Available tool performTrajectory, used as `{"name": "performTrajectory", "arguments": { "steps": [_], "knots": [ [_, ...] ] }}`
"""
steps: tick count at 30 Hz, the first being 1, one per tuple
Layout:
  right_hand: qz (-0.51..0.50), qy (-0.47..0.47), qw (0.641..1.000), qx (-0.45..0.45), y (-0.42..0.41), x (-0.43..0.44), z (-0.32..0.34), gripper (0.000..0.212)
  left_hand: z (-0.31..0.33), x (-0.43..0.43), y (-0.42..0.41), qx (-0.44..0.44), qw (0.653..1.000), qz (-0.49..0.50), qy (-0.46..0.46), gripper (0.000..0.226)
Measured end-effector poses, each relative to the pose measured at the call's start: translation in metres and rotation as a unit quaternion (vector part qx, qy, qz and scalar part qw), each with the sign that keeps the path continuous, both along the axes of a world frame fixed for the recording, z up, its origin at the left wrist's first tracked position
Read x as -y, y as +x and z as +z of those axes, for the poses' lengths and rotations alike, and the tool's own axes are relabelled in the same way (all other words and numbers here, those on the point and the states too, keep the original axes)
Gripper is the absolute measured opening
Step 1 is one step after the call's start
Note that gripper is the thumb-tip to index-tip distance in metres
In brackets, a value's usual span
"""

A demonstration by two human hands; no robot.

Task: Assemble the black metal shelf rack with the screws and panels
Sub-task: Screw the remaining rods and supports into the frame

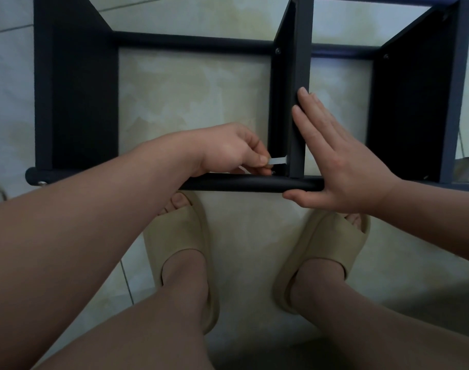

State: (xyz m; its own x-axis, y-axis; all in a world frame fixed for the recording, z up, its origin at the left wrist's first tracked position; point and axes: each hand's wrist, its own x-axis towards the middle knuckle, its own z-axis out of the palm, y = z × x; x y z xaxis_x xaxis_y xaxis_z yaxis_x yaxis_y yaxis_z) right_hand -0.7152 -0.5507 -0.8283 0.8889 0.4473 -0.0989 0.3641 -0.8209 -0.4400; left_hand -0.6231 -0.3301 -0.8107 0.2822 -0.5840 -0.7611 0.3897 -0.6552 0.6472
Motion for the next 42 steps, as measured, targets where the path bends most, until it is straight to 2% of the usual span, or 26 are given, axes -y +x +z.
{"name": "performTrajectory", "arguments": {
  "steps": [10,18,21,24,27,30,33,35,38,42],
  "knots": [
    [0.0,-0.006,1.0,0.001,0.0,-0.002,0.002,0.112,-0.003,0.0,-0.001,0.031,0.999,-0.039,0.015,0.018],
    [-0.002,-0.02,0.999,-0.035,0.0,-0.003,0.011,0.116,-0.003,0.005,-0.003,0.129,0.987,-0.064,0.068,0.016],
    [-0.016,-0.022,0.997,-0.069,0.002,-0.002,0.021,0.112,0.003,-0.001,0.008,0.174,0.97,-0.108,0.135,0.019],
    [-0.073,-0.002,0.995,-0.069,0.012,0.003,0.035,0.097,0.018,-0.002,0.031,0.239,0.95,-0.098,0.173,0.022],
    [-0.139,-0.011,0.99,-0.037,0.043,0.011,0.05,0.087,0.036,0.009,0.063,0.341,0.922,-0.046,0.175,0.017],
    [-0.197,-0.02,0.98,-0.011,0.09,0.021,0.062,0.08,0.049,0.03,0.101,0.456,0.876,0.023,0.153,0.012],
    [-0.193,-0.04,0.98,-0.006,0.136,0.029,0.065,0.073,0.051,0.054,0.136,0.522,0.843,0.029,0.129,0.009],
    [-0.167,-0.09,0.981,-0.032,0.161,0.034,0.059,0.07,0.045,0.065,0.158,0.526,0.837,0.013,0.149,0.009],
    [-0.155,-0.158,0.971,-0.091,0.189,0.038,0.045,0.063,0.029,0.072,0.183,0.473,0.861,-0.007,0.188,0.011],
    [-0.177,-0.175,0.966,-0.066,0.2,0.042,0.037,0.033,0.014,0.073,0.198,0.417,0.882,-0.046,0.213,0.018]
  ]
}}
